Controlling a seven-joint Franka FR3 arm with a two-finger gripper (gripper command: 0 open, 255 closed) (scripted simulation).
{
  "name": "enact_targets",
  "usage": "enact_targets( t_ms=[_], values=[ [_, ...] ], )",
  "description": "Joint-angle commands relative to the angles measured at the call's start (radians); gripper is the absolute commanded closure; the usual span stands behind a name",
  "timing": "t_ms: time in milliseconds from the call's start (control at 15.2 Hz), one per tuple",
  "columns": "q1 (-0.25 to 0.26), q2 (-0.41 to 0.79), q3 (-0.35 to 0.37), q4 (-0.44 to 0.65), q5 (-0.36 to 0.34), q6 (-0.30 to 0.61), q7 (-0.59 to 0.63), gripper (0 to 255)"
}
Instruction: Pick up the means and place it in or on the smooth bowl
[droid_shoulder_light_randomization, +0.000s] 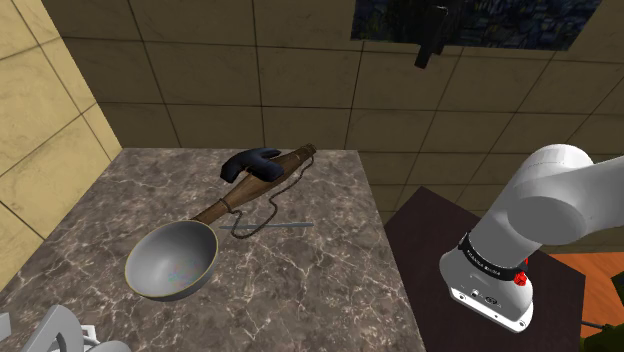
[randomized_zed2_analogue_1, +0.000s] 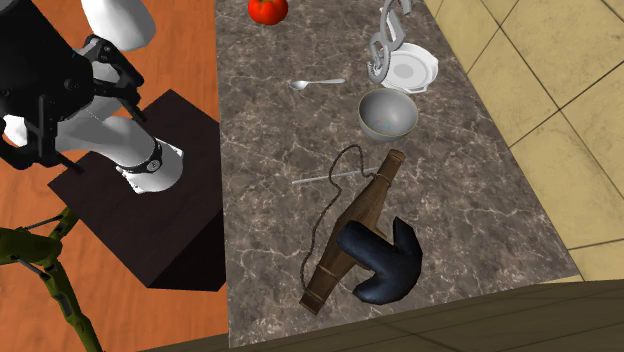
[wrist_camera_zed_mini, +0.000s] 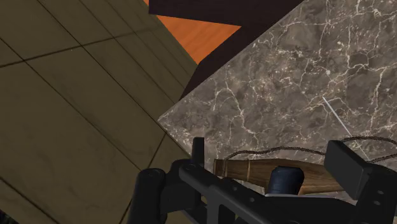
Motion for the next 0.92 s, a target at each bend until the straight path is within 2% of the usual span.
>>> enact_targets(
  t_ms=[0, 462, 858],
  values=[
    [0.0, 0.0, 0.0, 0.0, 0.0, 0.0, 0.0, 0],
    [0.065, 0.072, 0.029, -0.147, 0.037, 0.227, -0.037, 0],
    [0.121, 0.179, 0.059, -0.233, 0.066, 0.427, -0.071, 0]
  ],
)
